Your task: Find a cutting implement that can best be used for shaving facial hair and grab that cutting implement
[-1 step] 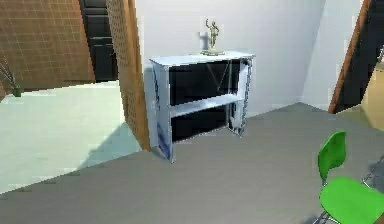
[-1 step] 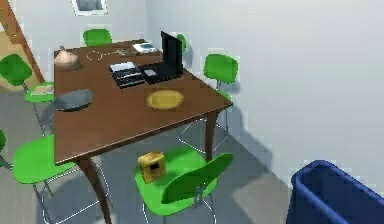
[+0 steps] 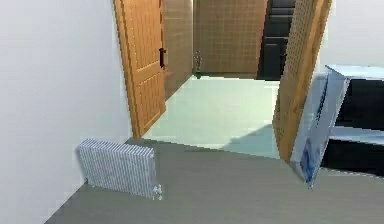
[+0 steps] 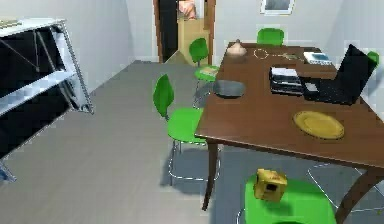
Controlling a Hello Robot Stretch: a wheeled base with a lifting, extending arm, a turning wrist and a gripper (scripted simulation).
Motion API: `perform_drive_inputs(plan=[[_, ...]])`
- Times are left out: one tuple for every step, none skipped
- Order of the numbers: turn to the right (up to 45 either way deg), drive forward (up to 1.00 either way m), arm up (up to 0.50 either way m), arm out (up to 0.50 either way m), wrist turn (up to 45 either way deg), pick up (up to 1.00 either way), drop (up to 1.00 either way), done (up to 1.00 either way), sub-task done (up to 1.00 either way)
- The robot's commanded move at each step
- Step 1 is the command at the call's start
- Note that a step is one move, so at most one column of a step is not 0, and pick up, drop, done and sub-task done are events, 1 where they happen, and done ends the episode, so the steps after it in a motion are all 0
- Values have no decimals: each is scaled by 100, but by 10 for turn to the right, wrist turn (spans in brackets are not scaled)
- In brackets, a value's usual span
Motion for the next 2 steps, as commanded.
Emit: perform_drive_inputs(plan=[[-450, 0, 0, 0, 0, 0, 0, 0, 0], [-450, 0, 0, 0, 0, 0, 0, 0, 0]])
